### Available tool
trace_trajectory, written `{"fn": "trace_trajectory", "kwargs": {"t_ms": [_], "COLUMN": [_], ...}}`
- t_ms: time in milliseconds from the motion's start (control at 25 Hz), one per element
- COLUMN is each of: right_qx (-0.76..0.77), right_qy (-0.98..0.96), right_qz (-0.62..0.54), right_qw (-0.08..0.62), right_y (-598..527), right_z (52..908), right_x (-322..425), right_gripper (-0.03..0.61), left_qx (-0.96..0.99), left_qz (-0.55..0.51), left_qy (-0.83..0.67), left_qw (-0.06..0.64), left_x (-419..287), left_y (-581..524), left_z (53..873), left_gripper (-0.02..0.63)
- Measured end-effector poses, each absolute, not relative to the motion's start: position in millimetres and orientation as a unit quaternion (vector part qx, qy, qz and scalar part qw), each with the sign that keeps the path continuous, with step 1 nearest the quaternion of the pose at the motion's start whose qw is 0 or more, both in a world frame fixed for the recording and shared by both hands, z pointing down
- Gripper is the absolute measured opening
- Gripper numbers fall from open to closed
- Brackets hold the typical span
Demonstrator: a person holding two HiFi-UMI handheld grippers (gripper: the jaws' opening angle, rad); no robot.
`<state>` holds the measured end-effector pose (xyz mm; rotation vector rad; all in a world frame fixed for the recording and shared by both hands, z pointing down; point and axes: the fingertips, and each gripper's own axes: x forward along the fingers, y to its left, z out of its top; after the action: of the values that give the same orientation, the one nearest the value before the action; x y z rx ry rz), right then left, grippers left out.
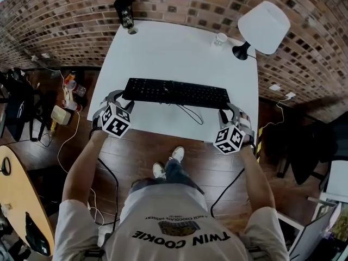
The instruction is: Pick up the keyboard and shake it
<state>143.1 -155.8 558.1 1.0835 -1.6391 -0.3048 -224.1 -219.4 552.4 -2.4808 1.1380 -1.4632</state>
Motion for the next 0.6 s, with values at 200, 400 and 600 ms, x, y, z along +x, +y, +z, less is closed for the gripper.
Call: {"fn": "trace_trajectory", "kwargs": {"t_ms": [200, 400, 600], "right_qx": [0.458, 0.444, 0.436], "right_qy": [-0.685, -0.686, -0.696], "right_qz": [-0.120, -0.100, -0.067], "right_qw": [0.554, 0.568, 0.566], "right_y": [-149, -144, -143], "right_z": [573, 590, 596], "right_x": [144, 143, 138], "right_gripper": [0.146, 0.146, 0.146], "left_qx": [-0.792, -0.782, -0.778], "left_qz": [-0.493, -0.521, -0.527], "left_qy": [0.357, 0.341, 0.339], "left_qw": [0.039, 0.042, 0.039], "left_x": [-223, -224, -224], "left_y": [-214, -206, -199], "left_z": [565, 579, 580], "left_gripper": [0.216, 0.213, 0.178]}}
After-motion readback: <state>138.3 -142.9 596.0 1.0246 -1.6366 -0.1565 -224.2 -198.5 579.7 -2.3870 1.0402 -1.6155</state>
